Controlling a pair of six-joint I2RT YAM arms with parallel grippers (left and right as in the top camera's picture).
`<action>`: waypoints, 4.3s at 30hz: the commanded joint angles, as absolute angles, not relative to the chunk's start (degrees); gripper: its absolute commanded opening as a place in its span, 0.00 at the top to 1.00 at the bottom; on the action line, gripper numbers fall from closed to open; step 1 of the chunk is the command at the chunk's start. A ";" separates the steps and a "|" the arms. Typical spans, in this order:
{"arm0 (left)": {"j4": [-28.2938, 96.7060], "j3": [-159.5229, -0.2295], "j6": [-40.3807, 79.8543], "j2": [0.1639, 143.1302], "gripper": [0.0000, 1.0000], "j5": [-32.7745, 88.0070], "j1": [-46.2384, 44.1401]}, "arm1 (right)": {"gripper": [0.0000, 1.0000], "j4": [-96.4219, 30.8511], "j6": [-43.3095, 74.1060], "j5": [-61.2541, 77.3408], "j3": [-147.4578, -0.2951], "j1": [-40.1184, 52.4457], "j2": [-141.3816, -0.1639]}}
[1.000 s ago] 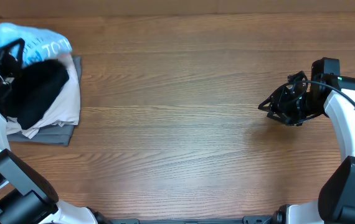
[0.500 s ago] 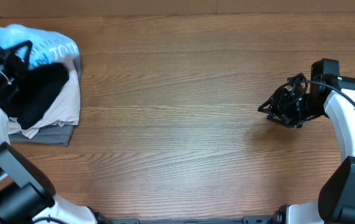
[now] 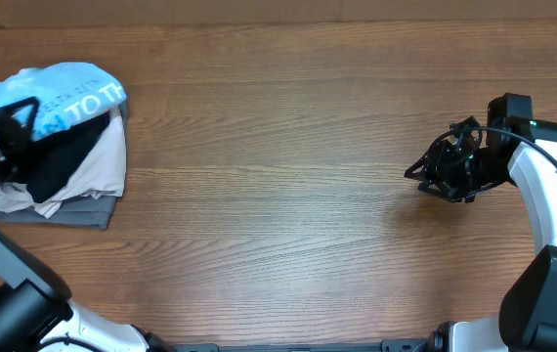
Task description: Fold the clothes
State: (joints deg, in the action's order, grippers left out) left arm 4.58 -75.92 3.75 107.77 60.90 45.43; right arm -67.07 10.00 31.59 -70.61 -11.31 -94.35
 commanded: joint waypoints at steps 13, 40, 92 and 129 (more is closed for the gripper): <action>27.68 -77.17 -6.68 104.57 0.72 48.86 49.91 | 0.57 -66.54 8.91 32.29 -71.88 -11.27 -93.60; 52.27 -94.87 -5.93 97.06 0.96 22.28 37.26 | 0.55 -63.57 8.73 32.29 -71.88 -11.27 -93.60; 94.54 -111.02 -8.80 74.54 0.00 15.88 11.03 | 0.27 -51.88 5.52 36.73 -72.86 -11.27 -61.71; 94.41 -110.89 -8.80 74.61 0.00 14.79 11.05 | 0.00 -46.76 -3.97 36.14 -72.84 -6.52 -62.19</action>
State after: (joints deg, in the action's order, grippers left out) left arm 94.65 -111.00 -7.73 75.11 15.31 11.33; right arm -49.08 2.96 36.49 -72.07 -9.30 -62.33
